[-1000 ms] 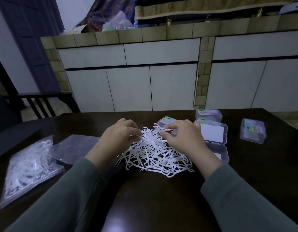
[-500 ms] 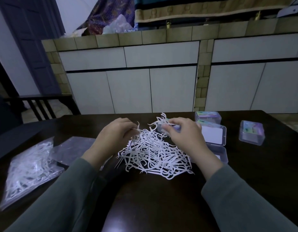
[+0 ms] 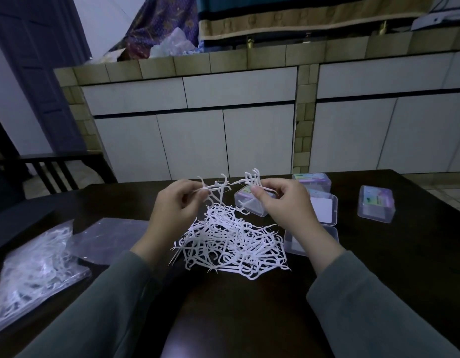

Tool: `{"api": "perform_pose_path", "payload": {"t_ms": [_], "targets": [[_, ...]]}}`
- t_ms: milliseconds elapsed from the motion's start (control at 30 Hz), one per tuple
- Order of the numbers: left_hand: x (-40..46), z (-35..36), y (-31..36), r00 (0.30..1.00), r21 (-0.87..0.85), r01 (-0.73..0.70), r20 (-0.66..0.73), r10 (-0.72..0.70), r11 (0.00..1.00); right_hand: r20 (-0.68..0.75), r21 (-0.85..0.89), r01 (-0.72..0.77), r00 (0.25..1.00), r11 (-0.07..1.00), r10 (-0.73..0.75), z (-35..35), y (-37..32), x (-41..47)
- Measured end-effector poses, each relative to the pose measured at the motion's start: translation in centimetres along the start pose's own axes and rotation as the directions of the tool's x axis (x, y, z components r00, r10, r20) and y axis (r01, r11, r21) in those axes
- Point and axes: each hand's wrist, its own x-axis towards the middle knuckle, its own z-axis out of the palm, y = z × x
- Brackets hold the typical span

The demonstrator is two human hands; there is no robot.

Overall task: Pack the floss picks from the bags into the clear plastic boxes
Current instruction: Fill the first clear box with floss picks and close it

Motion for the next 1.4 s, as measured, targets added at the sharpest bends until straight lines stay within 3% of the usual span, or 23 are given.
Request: {"api": "perform_pose_path", "payload": {"t_ms": [233, 600, 933, 1167, 1300, 1400], "targets": [[0.9, 1.9, 2.3, 0.998, -0.077, 0.014, -0.054, -0.018, 0.997, 0.024, 0.004, 0.005, 1.000, 1.000, -0.005, -3.4, 0.7, 0.4], [1.5, 9.2, 7.6, 0.999, -0.248, 0.031, -0.020, -0.037, 0.968, 0.124, -0.385, -0.123, 0.975, 0.915, 0.183, -9.7, 5.0, -1.1], [0.8, 11.5, 8.5, 1.000, -0.215, 0.026, -0.001, -0.027, 0.976, 0.273, -0.665, 0.015, 0.936, 0.747, 0.224, -10.3, 5.7, -1.3], [0.4, 11.3, 7.9, 0.999, -0.231, 0.025, 0.036, -0.017, 0.973, 0.338, -0.827, 0.182, 0.918, 0.532, 0.210, -9.0, 4.7, -0.7], [0.4, 11.2, 7.6, 0.999, -0.233, 0.033, 0.037, -0.025, 0.972, 0.326, -0.798, 0.211, 0.939, 0.565, 0.111, -8.0, 4.3, -0.4], [0.3, 11.2, 7.4, 0.999, -0.222, 0.032, 0.039, -0.024, 0.974, 0.335, -0.781, 0.194, 0.932, 0.593, 0.137, -7.7, 4.5, -0.8]]}}
